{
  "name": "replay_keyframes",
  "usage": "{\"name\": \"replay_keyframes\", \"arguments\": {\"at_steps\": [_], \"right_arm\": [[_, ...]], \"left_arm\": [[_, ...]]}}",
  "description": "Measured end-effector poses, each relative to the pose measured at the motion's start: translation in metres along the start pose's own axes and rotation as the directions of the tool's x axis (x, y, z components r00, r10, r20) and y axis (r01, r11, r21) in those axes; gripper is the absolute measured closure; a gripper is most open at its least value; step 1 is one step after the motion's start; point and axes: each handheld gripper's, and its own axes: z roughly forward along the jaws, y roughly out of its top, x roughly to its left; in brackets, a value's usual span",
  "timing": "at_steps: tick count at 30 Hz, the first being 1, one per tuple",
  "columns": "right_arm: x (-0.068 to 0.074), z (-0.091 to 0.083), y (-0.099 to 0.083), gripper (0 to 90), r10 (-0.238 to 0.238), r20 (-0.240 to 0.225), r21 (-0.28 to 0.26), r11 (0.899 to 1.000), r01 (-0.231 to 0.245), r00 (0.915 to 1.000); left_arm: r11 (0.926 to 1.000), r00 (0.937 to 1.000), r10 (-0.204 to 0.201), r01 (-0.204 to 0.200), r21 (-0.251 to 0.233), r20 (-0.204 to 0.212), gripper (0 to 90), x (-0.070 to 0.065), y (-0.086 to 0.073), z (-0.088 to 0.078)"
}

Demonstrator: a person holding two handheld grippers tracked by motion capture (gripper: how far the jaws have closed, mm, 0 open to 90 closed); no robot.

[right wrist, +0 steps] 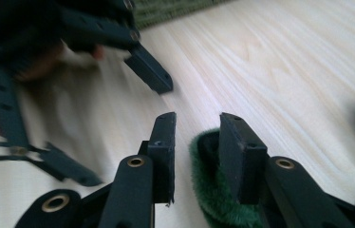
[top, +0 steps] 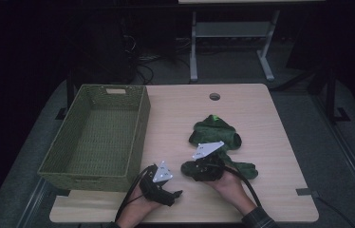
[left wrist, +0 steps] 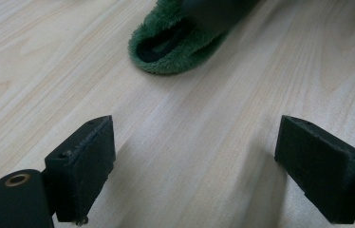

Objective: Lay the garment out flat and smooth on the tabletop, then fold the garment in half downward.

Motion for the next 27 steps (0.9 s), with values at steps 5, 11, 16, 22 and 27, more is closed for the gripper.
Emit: {"name": "replay_keyframes", "arguments": {"at_steps": [5, 11, 16, 22, 27], "right_arm": [[-0.002, 0.018, -0.006, 68.7, -0.02, 0.022, 0.052, 0.998, 0.018, 0.9996], [0.003, 0.028, -0.01, 82.6, -0.092, 0.066, 0.087, 0.992, 0.086, 0.9936], [0.005, 0.014, -0.007, 82.7, -0.04, 0.034, 0.025, 0.999, 0.039, 0.9986], [0.001, 0.0, -0.007, 82.6, -0.004, 0.008, -0.029, 1.0, 0.005, 1.0], [-0.007, -0.018, -0.009, 82.4, 0.027, 0.005, -0.089, 0.996, -0.026, 0.9996]], "left_arm": [[1.0, 0.9997, -0.005, 0.005, -0.007, 0.022, 12.7, 0.003, -0.002, 0.001], [0.9999, 0.9997, -0.006, 0.006, -0.008, 0.022, 12.7, 0.003, -0.002, 0.001], [0.9999, 0.9997, -0.01, 0.01, -0.012, 0.021, 12.7, 0.003, -0.002, 0.001], [0.9999, 0.9998, -0.006, 0.006, -0.008, 0.02, 12.8, 0.003, -0.002, 0.001], [0.9999, 0.9997, -0.011, 0.011, -0.012, 0.02, 12.8, 0.003, -0.002, 0.001]]}}
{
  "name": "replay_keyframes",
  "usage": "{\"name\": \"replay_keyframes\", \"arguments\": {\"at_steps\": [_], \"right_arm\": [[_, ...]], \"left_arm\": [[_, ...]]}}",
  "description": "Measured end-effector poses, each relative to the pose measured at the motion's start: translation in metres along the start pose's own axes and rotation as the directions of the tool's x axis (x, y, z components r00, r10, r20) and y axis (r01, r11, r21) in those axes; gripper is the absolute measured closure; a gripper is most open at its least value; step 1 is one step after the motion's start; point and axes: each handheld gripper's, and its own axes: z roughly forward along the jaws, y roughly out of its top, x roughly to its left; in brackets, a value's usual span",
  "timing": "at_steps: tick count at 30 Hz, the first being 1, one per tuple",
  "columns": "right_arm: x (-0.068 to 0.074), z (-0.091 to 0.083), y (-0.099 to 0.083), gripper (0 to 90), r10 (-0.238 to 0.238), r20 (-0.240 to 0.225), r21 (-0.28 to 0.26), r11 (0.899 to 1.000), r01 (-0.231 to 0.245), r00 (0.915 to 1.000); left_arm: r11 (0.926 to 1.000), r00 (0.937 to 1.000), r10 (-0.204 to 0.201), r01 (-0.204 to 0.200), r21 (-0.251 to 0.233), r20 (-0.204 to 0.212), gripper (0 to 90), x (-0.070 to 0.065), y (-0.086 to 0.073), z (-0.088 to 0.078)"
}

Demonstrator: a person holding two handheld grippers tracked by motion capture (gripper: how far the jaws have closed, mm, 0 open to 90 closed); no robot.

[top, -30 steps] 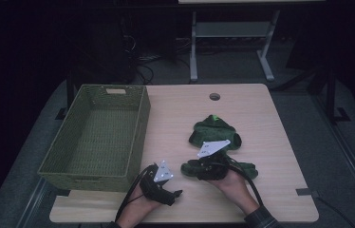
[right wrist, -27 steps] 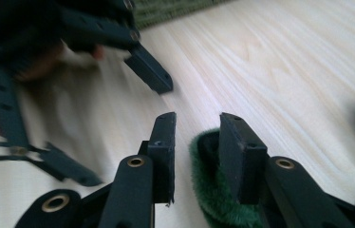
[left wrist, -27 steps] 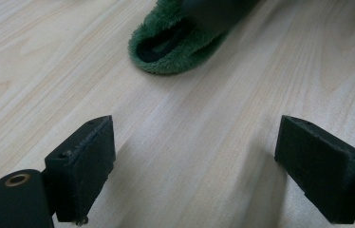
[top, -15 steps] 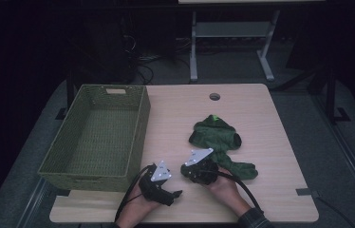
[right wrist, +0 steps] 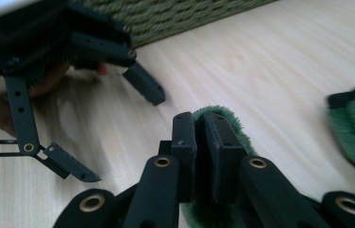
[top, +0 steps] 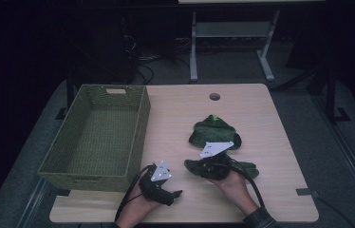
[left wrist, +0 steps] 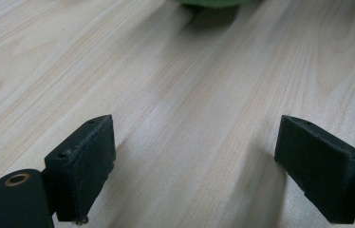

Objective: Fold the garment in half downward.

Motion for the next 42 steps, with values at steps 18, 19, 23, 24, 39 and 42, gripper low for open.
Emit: {"name": "replay_keyframes", "arguments": {"at_steps": [18, 19, 23, 24, 39, 42], "right_arm": [[-0.021, -0.035, -0.008, 81.3, 0.05, 0.045, -0.065, 0.997, -0.047, 0.9977], [-0.021, -0.036, -0.008, 81.3, 0.058, 0.047, -0.067, 0.996, -0.054, 0.9972], [-0.024, -0.041, -0.011, 81.5, 0.058, 0.059, -0.071, 0.996, -0.054, 0.9966], [-0.026, -0.044, -0.012, 81.6, 0.063, 0.065, -0.072, 0.996, -0.058, 0.9959], [-0.051, -0.062, -0.042, 81.6, 0.138, 0.172, -0.032, 0.99, -0.134, 0.9755], [-0.054, -0.065, -0.048, 81.3, 0.151, 0.191, -0.01, 0.988, -0.152, 0.9699]], "left_arm": [[1.0, 1.0, -0.001, 0.001, 0.0, 0.0, 12.8, 0.0, 0.0, 0.0], [1.0, 1.0, -0.001, 0.001, 0.0, 0.0, 12.8, 0.0, 0.0, 0.0], [1.0, 1.0, -0.001, 0.001, 0.0, 0.001, 12.8, 0.0, 0.0, 0.0], [1.0, 1.0, -0.001, 0.001, 0.0, 0.001, 12.8, 0.0, 0.0, 0.0], [1.0, 1.0, 0.001, -0.001, 0.004, 0.0, 12.8, 0.0, 0.0, 0.0], [1.0, 1.0, -0.003, 0.003, 0.004, 0.001, 12.8, 0.0, 0.0, 0.0]]}}
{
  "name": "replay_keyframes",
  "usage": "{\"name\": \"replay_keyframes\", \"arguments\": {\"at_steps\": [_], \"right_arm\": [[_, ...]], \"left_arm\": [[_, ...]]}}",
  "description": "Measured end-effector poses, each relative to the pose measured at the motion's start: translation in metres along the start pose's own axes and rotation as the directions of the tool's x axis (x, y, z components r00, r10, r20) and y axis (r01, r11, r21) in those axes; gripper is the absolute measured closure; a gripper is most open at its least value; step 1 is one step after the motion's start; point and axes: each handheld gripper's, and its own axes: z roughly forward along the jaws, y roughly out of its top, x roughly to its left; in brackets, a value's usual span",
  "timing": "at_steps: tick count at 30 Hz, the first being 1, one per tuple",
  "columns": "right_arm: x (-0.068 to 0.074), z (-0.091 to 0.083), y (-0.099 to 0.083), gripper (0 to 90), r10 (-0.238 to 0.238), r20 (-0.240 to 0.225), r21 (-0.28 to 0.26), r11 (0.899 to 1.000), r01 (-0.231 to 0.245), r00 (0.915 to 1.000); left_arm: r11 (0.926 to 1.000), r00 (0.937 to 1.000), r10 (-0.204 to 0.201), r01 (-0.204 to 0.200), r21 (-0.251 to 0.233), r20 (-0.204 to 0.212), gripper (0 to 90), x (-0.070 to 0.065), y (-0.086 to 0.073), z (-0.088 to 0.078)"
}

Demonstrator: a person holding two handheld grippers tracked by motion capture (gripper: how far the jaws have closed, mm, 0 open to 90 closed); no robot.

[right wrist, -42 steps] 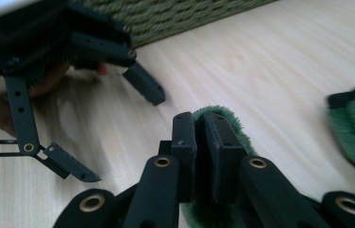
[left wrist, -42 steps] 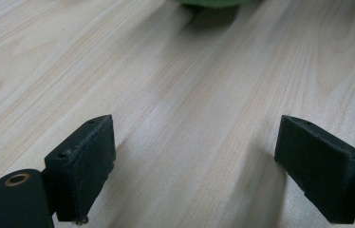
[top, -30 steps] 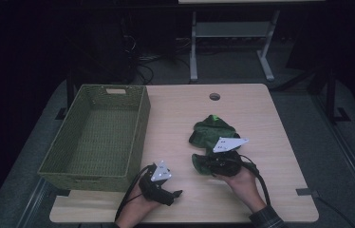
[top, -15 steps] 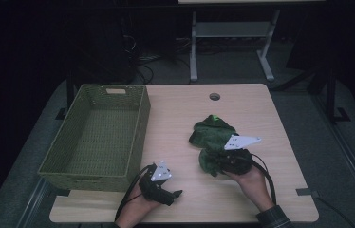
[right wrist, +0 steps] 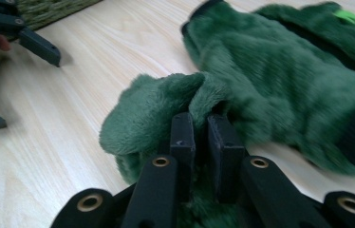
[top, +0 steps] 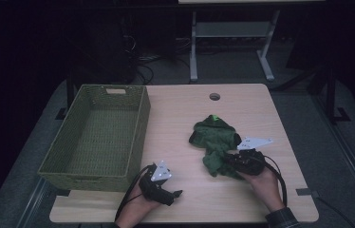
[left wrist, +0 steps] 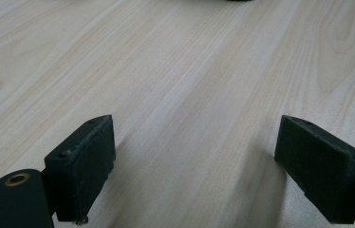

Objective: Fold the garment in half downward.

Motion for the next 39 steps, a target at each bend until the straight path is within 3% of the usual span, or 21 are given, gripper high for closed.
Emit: {"name": "replay_keyframes", "arguments": {"at_steps": [5, 11, 14, 16, 18, 26, 30, 33, 39], "right_arm": [[-0.009, -0.011, -0.01, 72.6, 0.046, 0.037, 0.006, 0.999, -0.046, 0.9983], [-0.011, -0.026, -0.004, 71.9, 0.036, 0.053, -0.071, 0.997, -0.032, 0.9979], [-0.014, -0.025, 0.001, 76.7, 0.033, 0.054, -0.088, 0.996, -0.028, 0.998], [-0.016, -0.015, 0.003, 78.5, 0.031, 0.053, -0.06, 0.998, -0.028, 0.9981], [-0.018, 0.006, 0.003, 81.1, 0.021, 0.01, -0.01, 1.0, -0.021, 0.9997], [-0.012, 0.031, 0.001, 80.3, 0.006, 0.008, 0.079, 0.997, -0.007, 0.9999], [-0.014, 0.023, 0.002, 73.6, 0.006, 0.024, 0.042, 0.999, -0.007, 0.9997], [-0.018, 0.002, 0.001, 71.3, 0.027, 0.03, -0.013, 1.0, -0.026, 0.9992], [-0.028, -0.029, -0.014, 69.4, 0.049, 0.052, -0.037, 0.998, -0.047, 0.9974]], "left_arm": [[1.0, 1.0, 0.0, 0.0, 0.0, 0.0, 12.8, 0.0, 0.0, 0.0], [1.0, 1.0, -0.001, 0.001, 0.0, -0.001, 12.8, 0.0, 0.0, 0.0], [1.0, 1.0, 0.003, -0.003, 0.0, -0.004, 12.8, 0.0, 0.0, 0.0], [1.0, 1.0, 0.004, -0.004, 0.001, -0.004, 12.8, 0.001, 0.001, 0.001], [1.0, 1.0, 0.001, -0.001, 0.001, -0.001, 12.8, 0.0, 0.001, 0.001], [1.0, 1.0, 0.0, 0.0, 0.002, -0.001, 12.8, 0.0, 0.001, 0.001], [1.0, 1.0, 0.0, 0.0, 0.003, -0.001, 12.8, 0.0, 0.001, 0.001], [1.0, 1.0, 0.0, 0.0, 0.003, -0.001, 12.8, 0.0, 0.001, 0.001], [1.0, 1.0, 0.0, 0.0, 0.002, -0.001, 12.8, 0.0, 0.001, 0.001]]}}
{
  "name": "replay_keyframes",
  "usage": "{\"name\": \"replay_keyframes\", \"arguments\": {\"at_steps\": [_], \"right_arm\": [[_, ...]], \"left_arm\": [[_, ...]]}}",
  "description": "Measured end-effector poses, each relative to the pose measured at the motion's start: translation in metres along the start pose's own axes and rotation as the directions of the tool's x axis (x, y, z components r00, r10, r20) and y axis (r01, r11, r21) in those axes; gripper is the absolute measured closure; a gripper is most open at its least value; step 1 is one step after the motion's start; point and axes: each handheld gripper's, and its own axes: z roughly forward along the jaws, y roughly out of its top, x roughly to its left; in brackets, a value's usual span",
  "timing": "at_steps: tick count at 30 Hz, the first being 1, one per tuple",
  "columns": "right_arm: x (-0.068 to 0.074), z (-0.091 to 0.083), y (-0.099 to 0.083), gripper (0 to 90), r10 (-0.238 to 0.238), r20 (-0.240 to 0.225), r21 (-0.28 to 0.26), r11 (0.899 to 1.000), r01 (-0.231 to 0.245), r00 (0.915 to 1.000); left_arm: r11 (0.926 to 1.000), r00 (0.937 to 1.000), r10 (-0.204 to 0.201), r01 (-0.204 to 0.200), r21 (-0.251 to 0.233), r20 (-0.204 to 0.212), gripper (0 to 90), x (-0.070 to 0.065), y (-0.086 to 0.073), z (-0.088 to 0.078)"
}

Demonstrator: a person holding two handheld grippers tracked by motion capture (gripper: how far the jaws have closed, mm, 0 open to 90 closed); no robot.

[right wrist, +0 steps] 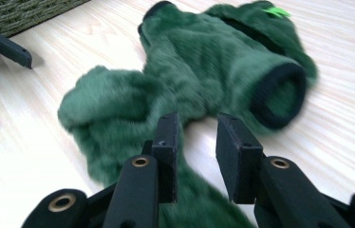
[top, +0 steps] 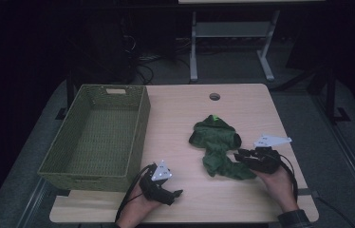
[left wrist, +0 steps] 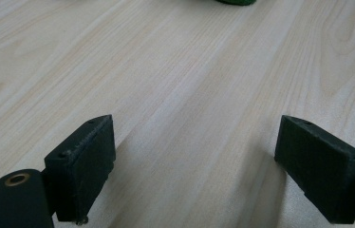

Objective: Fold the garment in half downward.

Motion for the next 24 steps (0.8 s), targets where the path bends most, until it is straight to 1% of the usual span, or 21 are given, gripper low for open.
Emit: {"name": "replay_keyframes", "arguments": {"at_steps": [1, 2, 4, 5, 7, 9, 12, 14, 15, 17, 18, 19, 20, 21, 22, 24], "right_arm": [[-0.002, -0.004, -0.003, 69.4, 0.003, 0.003, 0.0, 1.0, -0.003, 1.0], [-0.002, -0.004, -0.003, 69.4, 0.003, 0.003, 0.0, 1.0, -0.003, 1.0], [-0.003, -0.015, -0.012, 69.4, 0.006, 0.01, 0.001, 1.0, -0.006, 0.9999], [-0.003, -0.015, -0.012, 69.4, 0.006, 0.01, 0.001, 1.0, -0.006, 0.9999], [-0.003, -0.025, -0.021, 69.4, 0.012, 0.018, 0.009, 1.0, -0.012, 0.9998], [-0.004, -0.031, -0.027, 69.3, 0.018, 0.025, 0.007, 1.0, -0.018, 0.9995], [-0.005, -0.039, -0.036, 69.2, 0.029, 0.035, 0.007, 1.0, -0.029, 0.999], [-0.005, -0.044, -0.043, 68.7, 0.045, 0.041, 0.012, 0.999, -0.046, 0.9981], [-0.005, -0.044, -0.043, 68.7, 0.045, 0.041, 0.012, 0.999, -0.046, 0.9981], [-0.006, -0.051, -0.052, 67.5, 0.059, 0.046, 0.02, 0.998, -0.06, 0.9972], [-0.006, -0.053, -0.056, 67.3, 0.069, 0.047, 0.025, 0.997, -0.07, 0.9965], [-0.006, -0.053, -0.056, 67.3, 0.069, 0.047, 0.025, 0.997, -0.07, 0.9965], [-0.007, -0.054, -0.059, 66.7, 0.073, 0.045, 0.025, 0.997, -0.074, 0.9963], [-0.007, -0.055, -0.066, 66.5, 0.088, 0.038, 0.032, 0.996, -0.089, 0.9954], [-0.007, -0.055, -0.066, 66.5, 0.088, 0.038, 0.032, 0.996, -0.089, 0.9954], [-0.007, -0.055, -0.072, 64.4, 0.099, 0.031, 0.055, 0.993, -0.1, 0.9947]], "left_arm": [[1.0, 1.0, 0.0, 0.0, 0.0, 0.0, 12.8, 0.0, 0.0, 0.0], [1.0, 1.0, 0.0, 0.0, 0.0, 0.0, 12.8, 0.0, 0.0, 0.0], [1.0, 1.0, 0.0, 0.0, -0.001, 0.0, 12.8, 0.0, 0.0, 0.0], [1.0, 1.0, 0.0, 0.0, -0.001, 0.0, 12.8, 0.0, 0.0, 0.0], [1.0, 1.0, -0.001, 0.001, -0.002, 0.0, 12.8, 0.0, 0.0, 0.0], [1.0, 1.0, -0.001, 0.001, -0.003, 0.001, 12.8, 0.0, 0.0, 0.0], [1.0, 1.0, -0.003, 0.003, -0.003, 0.0, 12.9, 0.0, 0.0, 0.0], [1.0, 1.0, -0.002, 0.002, -0.002, 0.0, 12.9, 0.0, 0.0, 0.0], [1.0, 1.0, -0.003, 0.003, -0.003, 0.0, 12.9, 0.0, 0.0, 0.0], [1.0, 1.0, -0.002, 0.002, -0.002, 0.001, 12.8, 0.0, 0.0, 0.0], [1.0, 1.0, -0.001, 0.001, -0.002, 0.001, 12.8, 0.0, 0.0, 0.0], [1.0, 1.0, -0.001, 0.001, -0.002, 0.001, 12.8, 0.0, 0.0, 0.0], [1.0, 1.0, -0.001, 0.001, -0.003, 0.001, 12.8, 0.0, 0.0, 0.0], [1.0, 1.0, -0.001, 0.001, -0.002, 0.002, 12.8, 0.0, 0.0, 0.0], [1.0, 1.0, 0.0, 0.0, -0.002, 0.002, 12.8, 0.0, 0.0, 0.0], [1.0, 1.0, 0.001, -0.001, -0.001, 0.002, 12.8, 0.0, 0.0, 0.0]]}}
